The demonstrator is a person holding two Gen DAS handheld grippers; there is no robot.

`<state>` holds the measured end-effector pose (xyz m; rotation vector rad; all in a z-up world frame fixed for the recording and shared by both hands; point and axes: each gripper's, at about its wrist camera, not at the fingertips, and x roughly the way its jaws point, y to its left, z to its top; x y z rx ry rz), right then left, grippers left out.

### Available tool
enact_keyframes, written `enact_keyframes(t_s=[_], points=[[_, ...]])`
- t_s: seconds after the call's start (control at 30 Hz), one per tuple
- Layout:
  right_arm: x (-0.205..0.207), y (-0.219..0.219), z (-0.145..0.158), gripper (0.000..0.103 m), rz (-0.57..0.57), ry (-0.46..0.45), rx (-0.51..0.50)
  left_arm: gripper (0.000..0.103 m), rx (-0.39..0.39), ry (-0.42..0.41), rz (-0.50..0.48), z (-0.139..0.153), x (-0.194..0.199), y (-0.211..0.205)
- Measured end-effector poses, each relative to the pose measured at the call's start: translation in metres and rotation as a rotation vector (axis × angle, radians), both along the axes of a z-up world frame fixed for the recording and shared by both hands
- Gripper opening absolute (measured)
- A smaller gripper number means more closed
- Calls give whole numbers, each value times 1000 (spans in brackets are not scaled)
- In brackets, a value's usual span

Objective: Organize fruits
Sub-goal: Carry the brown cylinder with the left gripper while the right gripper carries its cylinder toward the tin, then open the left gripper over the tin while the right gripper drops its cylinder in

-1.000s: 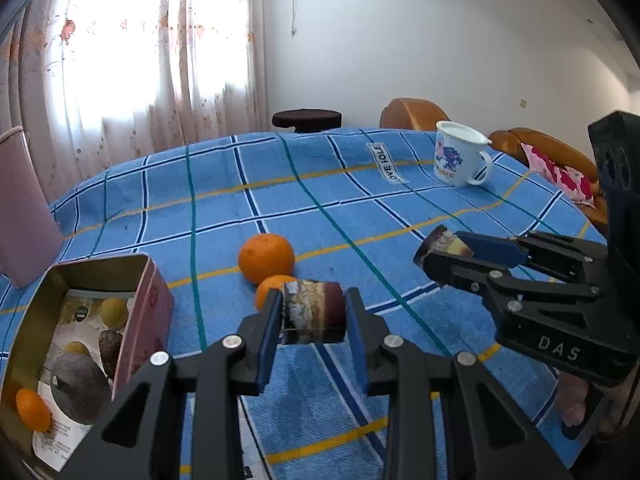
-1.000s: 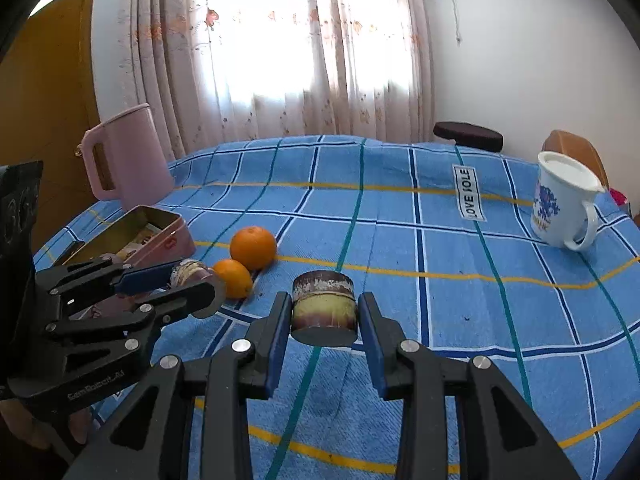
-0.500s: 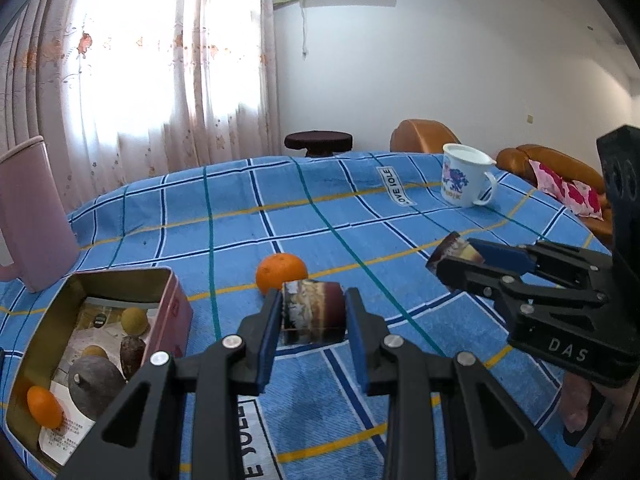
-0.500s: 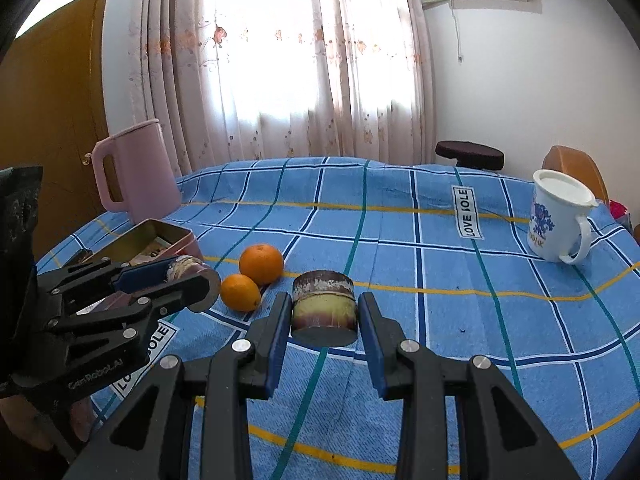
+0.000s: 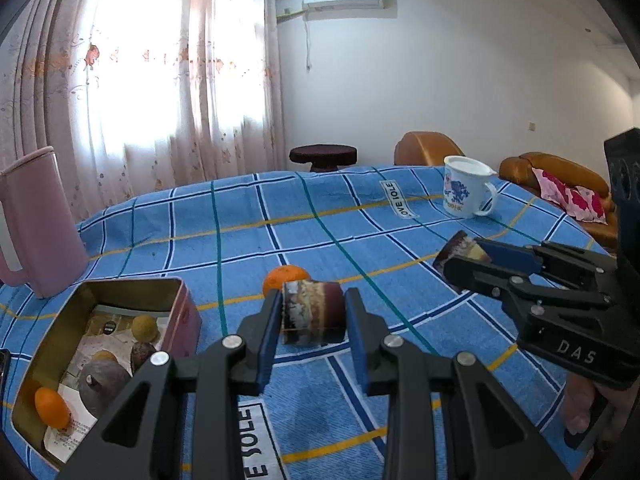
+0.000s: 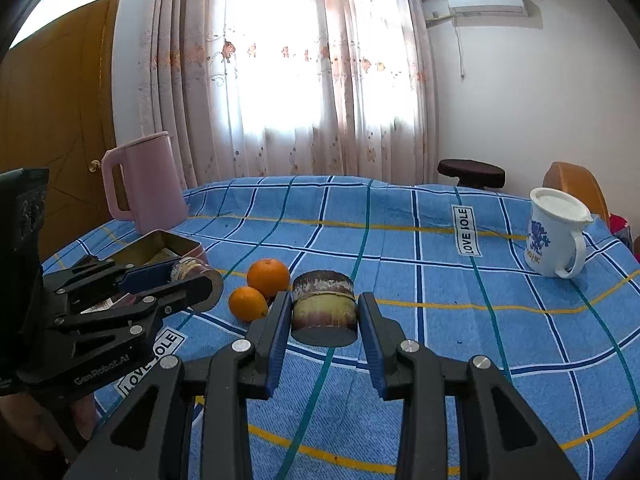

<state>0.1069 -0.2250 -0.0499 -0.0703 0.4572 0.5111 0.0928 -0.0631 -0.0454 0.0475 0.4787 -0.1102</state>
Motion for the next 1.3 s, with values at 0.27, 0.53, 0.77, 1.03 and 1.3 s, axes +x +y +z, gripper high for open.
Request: enact_keyframes(t_s=[0.27,0.53,0.77,1.03,1.3], points=[[-13,0,5,36,9,-65,12,33,-5,-65,21,5,-12,2],[-20,13,5,36,38,-75,-4,33,2,-97,17,8,-18,3],[-21,30,3,36,64,-68,-24,33,-13,-94,26,8,-21,12],[-20,68,2,36,154,-37,-21,33,-54,-95,81,16,-34,50],[-34,132,14,36,303,-33,-20,33,-75,-83,228,27,-44,122]])
